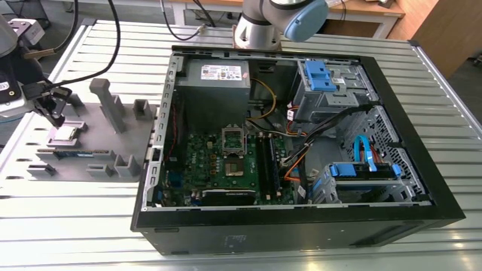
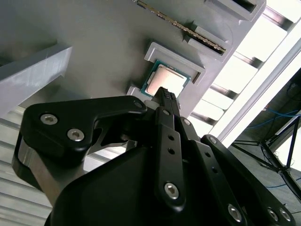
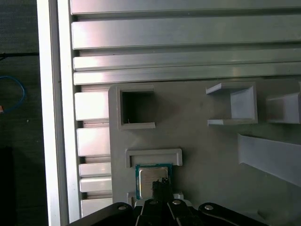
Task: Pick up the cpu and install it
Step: 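Pick up the cpu and move it towards the insertion slot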
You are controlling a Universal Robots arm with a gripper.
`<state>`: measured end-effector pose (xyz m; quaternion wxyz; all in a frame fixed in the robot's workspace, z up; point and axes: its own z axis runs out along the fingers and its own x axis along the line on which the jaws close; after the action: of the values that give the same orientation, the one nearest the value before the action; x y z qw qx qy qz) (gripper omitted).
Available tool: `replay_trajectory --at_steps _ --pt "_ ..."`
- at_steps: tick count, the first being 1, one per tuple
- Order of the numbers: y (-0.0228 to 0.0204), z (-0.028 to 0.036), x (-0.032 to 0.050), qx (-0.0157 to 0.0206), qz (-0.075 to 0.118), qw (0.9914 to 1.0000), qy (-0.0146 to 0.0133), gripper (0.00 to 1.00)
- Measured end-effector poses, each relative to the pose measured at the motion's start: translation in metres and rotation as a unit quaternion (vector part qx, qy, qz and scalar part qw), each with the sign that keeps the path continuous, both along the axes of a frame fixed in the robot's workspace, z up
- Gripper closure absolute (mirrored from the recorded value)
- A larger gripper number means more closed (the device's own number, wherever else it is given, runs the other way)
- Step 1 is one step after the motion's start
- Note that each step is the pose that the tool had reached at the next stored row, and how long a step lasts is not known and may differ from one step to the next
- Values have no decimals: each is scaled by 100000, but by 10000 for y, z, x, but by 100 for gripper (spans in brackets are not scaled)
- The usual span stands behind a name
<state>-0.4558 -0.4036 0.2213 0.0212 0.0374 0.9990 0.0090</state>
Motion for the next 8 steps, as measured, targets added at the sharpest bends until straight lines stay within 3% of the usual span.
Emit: replay_trajectory --at_steps 4,8 --pt "0 0 0 0 0 100000 0 89" --pt "0 -1 0 1 -2 100000 0 71"
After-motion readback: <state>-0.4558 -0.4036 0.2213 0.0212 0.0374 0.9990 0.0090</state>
